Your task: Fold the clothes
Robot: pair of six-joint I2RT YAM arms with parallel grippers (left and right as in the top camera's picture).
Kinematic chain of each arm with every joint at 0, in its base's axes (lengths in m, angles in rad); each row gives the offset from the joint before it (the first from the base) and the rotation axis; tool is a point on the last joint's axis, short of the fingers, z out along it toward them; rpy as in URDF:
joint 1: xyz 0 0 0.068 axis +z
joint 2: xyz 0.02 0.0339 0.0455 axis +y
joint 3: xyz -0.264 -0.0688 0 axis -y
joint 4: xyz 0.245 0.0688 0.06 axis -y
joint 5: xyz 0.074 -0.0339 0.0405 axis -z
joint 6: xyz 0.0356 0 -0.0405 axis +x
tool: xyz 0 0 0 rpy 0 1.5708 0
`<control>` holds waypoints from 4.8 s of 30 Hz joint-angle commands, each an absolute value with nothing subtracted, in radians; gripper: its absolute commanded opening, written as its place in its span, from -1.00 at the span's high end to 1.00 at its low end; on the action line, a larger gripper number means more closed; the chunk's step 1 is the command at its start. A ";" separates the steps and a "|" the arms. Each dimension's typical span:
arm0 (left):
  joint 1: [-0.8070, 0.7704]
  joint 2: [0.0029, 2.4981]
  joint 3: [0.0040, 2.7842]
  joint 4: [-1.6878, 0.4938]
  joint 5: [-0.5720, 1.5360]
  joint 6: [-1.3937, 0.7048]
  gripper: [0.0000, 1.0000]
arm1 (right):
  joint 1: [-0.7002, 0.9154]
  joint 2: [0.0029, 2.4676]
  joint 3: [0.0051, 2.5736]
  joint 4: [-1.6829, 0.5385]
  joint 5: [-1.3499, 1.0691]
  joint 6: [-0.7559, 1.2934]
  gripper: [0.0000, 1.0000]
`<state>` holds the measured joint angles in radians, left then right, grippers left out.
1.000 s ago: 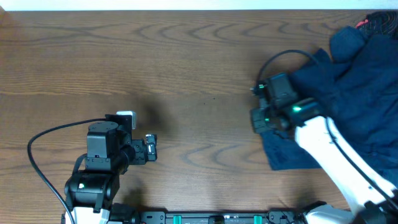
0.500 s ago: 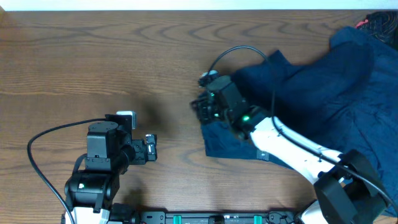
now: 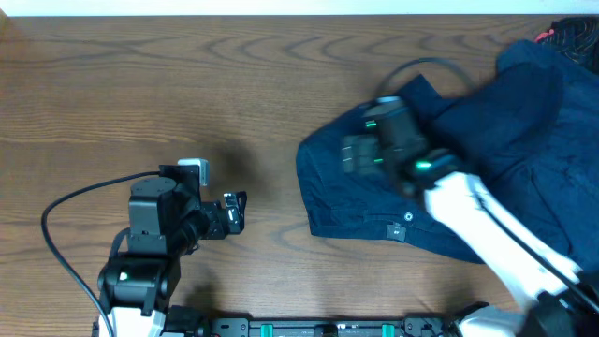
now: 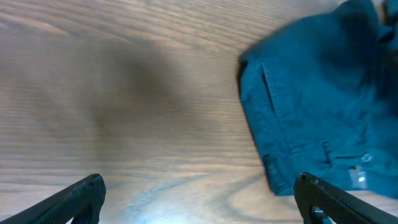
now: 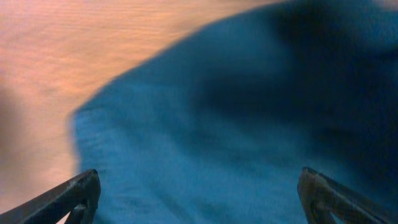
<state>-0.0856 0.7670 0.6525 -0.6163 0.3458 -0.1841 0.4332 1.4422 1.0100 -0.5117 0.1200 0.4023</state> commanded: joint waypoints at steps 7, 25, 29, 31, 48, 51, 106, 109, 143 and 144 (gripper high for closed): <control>-0.191 1.019 0.672 -0.517 0.516 -0.348 -0.97 | 0.192 1.337 1.018 -0.797 0.211 0.377 -0.98; -0.522 1.564 0.672 -0.116 0.565 -0.654 -0.48 | 0.096 1.337 1.018 -0.877 0.210 0.377 -0.98; -0.574 1.616 0.672 -0.091 0.565 -0.703 -0.16 | 0.096 1.337 1.018 -0.879 0.210 0.377 -0.99; -0.595 1.625 0.672 -0.084 0.565 -0.705 0.54 | 0.096 1.337 1.018 -0.879 0.210 0.377 -0.98; -0.054 1.406 0.679 -0.429 0.105 -0.443 0.88 | 0.096 1.337 1.018 -0.909 0.213 0.362 -0.98; 0.101 1.379 0.711 -0.333 0.094 -0.396 0.88 | 0.096 1.337 1.018 -0.910 0.213 0.362 -0.99; -0.337 1.752 0.881 -1.089 0.323 -0.371 -0.06 | 0.078 1.650 1.018 -0.839 0.025 0.199 0.60; -0.337 1.752 0.881 -1.126 0.316 -0.371 -0.06 | 0.080 1.653 1.018 -0.857 -0.110 0.118 0.59; -0.337 1.752 0.881 -1.003 0.290 -0.405 -0.07 | -0.363 1.924 1.224 -0.635 0.386 0.480 0.28; -0.337 1.752 0.881 -1.004 0.290 -0.405 -0.07 | -0.385 1.924 1.243 -0.652 0.387 0.497 0.26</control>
<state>-0.3359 1.7470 0.8848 -1.0012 0.3069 -0.3958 -0.3157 1.9205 1.1744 -0.6228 0.3115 0.3923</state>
